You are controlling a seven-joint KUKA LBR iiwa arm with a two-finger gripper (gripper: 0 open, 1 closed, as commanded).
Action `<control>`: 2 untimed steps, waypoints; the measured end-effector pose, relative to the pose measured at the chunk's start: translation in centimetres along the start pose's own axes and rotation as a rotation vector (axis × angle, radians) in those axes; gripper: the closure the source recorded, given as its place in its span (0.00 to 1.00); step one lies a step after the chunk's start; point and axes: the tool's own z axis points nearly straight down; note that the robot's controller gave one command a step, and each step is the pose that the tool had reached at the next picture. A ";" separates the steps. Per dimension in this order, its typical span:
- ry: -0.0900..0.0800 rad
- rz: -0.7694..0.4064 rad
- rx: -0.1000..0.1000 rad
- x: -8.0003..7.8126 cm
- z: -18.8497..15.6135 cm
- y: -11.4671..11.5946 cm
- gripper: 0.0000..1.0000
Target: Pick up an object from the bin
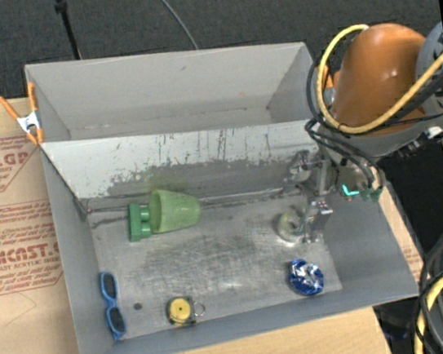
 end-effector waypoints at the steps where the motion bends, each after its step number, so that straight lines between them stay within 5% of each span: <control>1: 0.000 -0.253 0.000 6.1 7.3 -2.1 0.00; 2: -0.022 -0.391 0.004 4.5 14.9 -2.4 0.00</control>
Offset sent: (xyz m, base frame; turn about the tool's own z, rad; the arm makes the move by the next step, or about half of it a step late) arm -0.0595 -0.0207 -0.0704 -0.2534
